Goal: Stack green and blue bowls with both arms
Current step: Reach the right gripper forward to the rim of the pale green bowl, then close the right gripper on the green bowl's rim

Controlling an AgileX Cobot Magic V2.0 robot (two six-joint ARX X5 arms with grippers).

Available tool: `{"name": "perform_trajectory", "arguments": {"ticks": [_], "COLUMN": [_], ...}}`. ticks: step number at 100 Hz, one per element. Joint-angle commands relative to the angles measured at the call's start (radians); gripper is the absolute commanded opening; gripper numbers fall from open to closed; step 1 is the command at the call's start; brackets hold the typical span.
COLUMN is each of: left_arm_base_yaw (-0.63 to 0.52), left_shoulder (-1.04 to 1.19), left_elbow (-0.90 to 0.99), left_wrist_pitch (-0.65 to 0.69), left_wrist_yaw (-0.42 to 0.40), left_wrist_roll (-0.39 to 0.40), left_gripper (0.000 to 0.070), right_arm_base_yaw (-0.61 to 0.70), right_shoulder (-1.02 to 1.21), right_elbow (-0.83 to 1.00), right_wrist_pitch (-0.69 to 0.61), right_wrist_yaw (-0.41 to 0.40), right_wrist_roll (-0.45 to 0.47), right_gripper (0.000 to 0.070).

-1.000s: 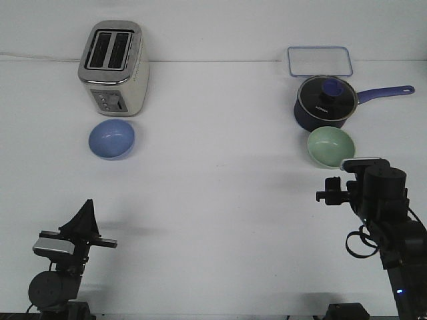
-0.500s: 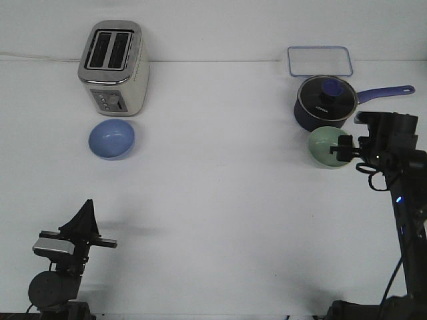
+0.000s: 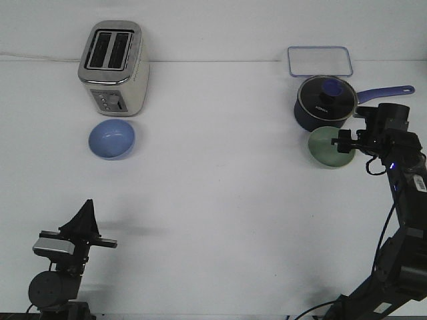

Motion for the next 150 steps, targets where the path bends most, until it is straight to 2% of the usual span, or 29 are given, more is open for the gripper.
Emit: {"name": "perform_trajectory", "arguments": {"ticks": [1,51,60,69,78,120,150], "left_arm_base_yaw": [0.001,0.001,0.001,0.001,0.001,0.001,0.001], "left_shoulder": [-0.002,-0.002,-0.002,-0.002,-0.002,-0.002,-0.002], "left_elbow": [-0.019,-0.019,-0.019,-0.019,-0.019,-0.019,-0.019], "left_wrist_pitch": [0.01,0.01,0.01,0.01,0.01,0.01,0.01], "left_wrist_yaw": [-0.003,-0.003,-0.003,-0.003,-0.003,-0.003,-0.003], "left_wrist_roll": [0.001,0.001,0.001,0.001,0.001,0.001,0.001], "left_gripper": [0.0012,0.0012,0.0012,0.0012,0.0012,0.0012,0.0012], "right_arm_base_yaw": [-0.002,-0.006,-0.006,-0.006,-0.007,-0.013,0.013], "right_shoulder": [0.041,0.152,0.154,0.155,0.155,0.093,-0.07], "right_elbow": [0.024,0.024,0.024,0.024,0.024,0.026,0.027], "right_wrist_pitch": [0.021,0.031,0.03,0.025,0.021,-0.01,-0.101], "right_wrist_yaw": [-0.005,-0.02,-0.02,-0.02,-0.019,-0.032,-0.208], "right_wrist_roll": [-0.015,-0.02,-0.02,-0.021,-0.021,0.017,0.087], "right_gripper": [0.0427,0.0411,0.0322,0.0176,0.0,0.0,0.0]}}
